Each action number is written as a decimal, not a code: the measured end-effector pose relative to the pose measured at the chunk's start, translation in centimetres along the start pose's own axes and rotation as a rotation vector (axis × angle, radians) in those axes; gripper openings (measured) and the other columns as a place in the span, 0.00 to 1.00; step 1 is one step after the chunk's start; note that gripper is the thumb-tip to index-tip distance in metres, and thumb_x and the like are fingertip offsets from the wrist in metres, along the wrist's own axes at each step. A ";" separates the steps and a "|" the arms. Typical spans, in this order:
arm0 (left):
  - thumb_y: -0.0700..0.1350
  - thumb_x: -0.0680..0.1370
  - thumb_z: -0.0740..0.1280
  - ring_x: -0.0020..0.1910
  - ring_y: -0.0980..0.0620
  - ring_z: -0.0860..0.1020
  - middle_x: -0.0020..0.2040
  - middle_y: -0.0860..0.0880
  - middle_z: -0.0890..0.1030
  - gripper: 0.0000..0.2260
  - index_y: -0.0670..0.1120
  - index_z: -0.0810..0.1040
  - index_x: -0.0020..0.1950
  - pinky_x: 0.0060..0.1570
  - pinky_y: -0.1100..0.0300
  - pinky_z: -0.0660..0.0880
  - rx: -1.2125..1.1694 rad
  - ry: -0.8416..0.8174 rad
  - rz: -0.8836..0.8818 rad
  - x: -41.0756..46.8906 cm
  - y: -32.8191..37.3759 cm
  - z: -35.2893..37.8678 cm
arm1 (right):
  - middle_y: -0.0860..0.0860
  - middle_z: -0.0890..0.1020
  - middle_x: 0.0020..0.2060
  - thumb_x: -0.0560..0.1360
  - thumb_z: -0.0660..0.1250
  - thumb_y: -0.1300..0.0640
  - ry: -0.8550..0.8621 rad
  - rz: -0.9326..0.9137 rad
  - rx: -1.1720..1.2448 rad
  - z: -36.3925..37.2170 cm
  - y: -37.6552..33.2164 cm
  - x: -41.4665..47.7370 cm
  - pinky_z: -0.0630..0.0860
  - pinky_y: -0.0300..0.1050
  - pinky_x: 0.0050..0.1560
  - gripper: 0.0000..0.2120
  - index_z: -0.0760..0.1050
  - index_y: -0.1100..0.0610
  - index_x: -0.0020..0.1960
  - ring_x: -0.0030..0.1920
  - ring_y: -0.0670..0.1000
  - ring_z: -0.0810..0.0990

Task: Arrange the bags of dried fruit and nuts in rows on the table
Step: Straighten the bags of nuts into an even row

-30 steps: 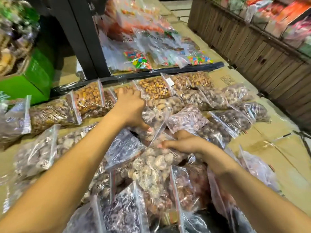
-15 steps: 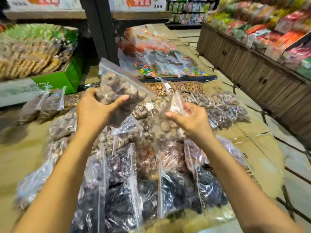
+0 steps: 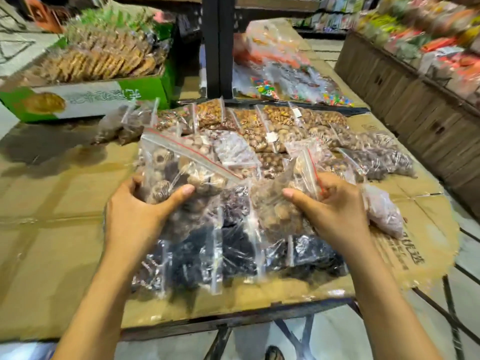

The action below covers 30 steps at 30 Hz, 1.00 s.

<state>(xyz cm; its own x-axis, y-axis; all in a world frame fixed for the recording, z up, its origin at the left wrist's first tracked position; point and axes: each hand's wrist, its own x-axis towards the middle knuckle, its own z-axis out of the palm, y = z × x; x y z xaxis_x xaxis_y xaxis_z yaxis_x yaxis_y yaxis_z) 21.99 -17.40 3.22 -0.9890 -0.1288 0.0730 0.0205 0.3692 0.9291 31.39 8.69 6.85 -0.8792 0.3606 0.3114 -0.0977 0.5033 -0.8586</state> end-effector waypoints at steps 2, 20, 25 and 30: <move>0.74 0.51 0.73 0.42 0.52 0.83 0.42 0.53 0.85 0.36 0.50 0.80 0.48 0.45 0.44 0.81 -0.006 -0.030 0.011 0.3 -1.9 -2.8 | 0.42 0.79 0.27 0.65 0.73 0.46 0.042 -0.029 -0.085 2.5 -1.8 -1.5 0.70 0.32 0.29 0.12 0.79 0.55 0.37 0.29 0.40 0.76; 0.71 0.53 0.74 0.38 0.49 0.80 0.37 0.50 0.82 0.30 0.48 0.77 0.40 0.39 0.49 0.76 -0.003 -0.241 0.060 7.8 -10.0 -16.7 | 0.46 0.81 0.24 0.65 0.75 0.53 0.151 0.215 0.098 18.7 -12.8 -7.8 0.72 0.37 0.24 0.10 0.79 0.58 0.39 0.23 0.42 0.76; 0.69 0.59 0.74 0.41 0.52 0.81 0.41 0.52 0.82 0.29 0.48 0.78 0.46 0.38 0.54 0.76 0.022 -0.340 0.067 10.7 -11.0 -17.6 | 0.55 0.83 0.30 0.63 0.74 0.45 0.167 0.166 -0.013 20.8 -13.3 -6.6 0.74 0.51 0.27 0.16 0.79 0.58 0.37 0.29 0.60 0.79; 0.61 0.69 0.74 0.47 0.52 0.81 0.48 0.52 0.83 0.22 0.48 0.79 0.55 0.46 0.54 0.77 -0.004 -0.357 0.011 14.4 -12.7 -17.2 | 0.59 0.81 0.29 0.63 0.73 0.41 0.169 0.080 -0.135 22.5 -13.3 -4.9 0.76 0.58 0.28 0.20 0.79 0.59 0.37 0.29 0.65 0.78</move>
<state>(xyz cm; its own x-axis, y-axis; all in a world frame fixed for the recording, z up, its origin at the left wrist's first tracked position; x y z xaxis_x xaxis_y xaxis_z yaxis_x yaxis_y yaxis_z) 10.03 -39.76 -1.33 -0.9776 0.2049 -0.0474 0.0313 0.3648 0.9306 26.49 -17.48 7.57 -0.7901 0.5239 0.3184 0.0421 0.5645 -0.8244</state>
